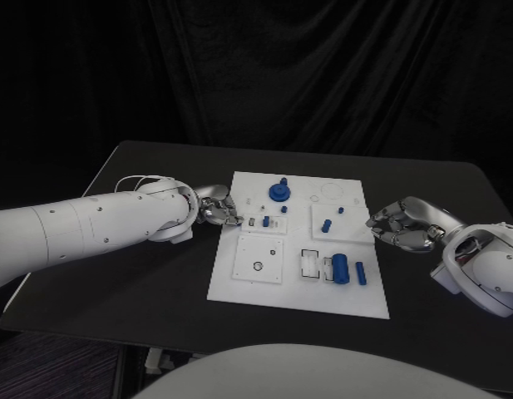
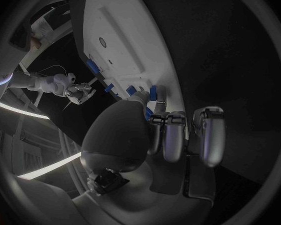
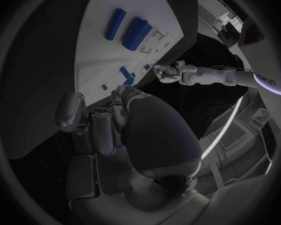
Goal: Assemble the parts on the task board
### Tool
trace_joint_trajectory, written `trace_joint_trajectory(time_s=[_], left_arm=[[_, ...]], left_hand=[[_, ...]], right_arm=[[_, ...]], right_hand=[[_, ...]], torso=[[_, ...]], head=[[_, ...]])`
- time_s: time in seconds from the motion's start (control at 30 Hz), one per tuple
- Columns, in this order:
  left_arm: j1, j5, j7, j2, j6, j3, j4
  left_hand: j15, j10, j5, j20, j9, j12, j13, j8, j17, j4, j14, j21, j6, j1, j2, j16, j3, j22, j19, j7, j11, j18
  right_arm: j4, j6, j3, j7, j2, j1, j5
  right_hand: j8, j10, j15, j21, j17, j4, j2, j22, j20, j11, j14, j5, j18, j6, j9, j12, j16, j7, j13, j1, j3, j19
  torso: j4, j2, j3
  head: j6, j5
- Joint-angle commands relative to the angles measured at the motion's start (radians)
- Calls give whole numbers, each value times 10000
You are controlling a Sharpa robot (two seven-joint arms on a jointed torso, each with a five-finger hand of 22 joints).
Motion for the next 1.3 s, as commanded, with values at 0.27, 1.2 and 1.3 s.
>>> trace_joint_trajectory(time_s=[0.27, 1.2, 1.3], left_arm=[[-21, 34, 62, -170, -334, 4, 181], [1203, 1229, -2219, 35, 1069, 6, 766], [1215, 1102, -2514, 265, 1381, 5, 663]], left_hand=[[-35, 1068, -257, -48, 483, -6, 2636, -4, 2635, -850, 1039, -16, 107, -75, -370, 27, 1345, 2282, 529, -49, -47, 125], [-47, 1068, -1327, -62, 708, -6, 2636, -141, 2635, -1015, 1039, -373, 93, -681, -581, 27, 2361, 2162, 379, -58, -51, 211], [-41, 1068, -1530, -56, 709, -6, 2636, -185, 2635, -1029, 1039, -409, 76, -764, -566, 27, 2414, 2151, 365, -53, -45, 219]], right_arm=[[-11, 200, 6, -276, -5, -9, -15], [39, 61, 6, -434, 58, -4, -16], [50, 32, 6, -437, 51, -4, -16]], right_hand=[[-23, -179, 44, -184, 722, -46, -21, 1334, 6, -12, -99, 41, 109, -23, -26, -111, -141, 63, -103, 73, 81, -195], [-31, -259, 48, -277, 666, -63, -34, 1309, 11, -10, -148, 39, 126, -39, -38, -170, -196, 66, -171, 62, 113, -254], [-30, -256, 48, -293, 670, -64, -34, 1304, 11, -8, -146, 40, 129, -37, -38, -168, -193, 67, -168, 60, 115, -264]], torso=[[-5, -4, 6], [-22, 12, 37], [-42, 6, 44]], head=[[-1, -26], [-1, -211], [-1, -231]])
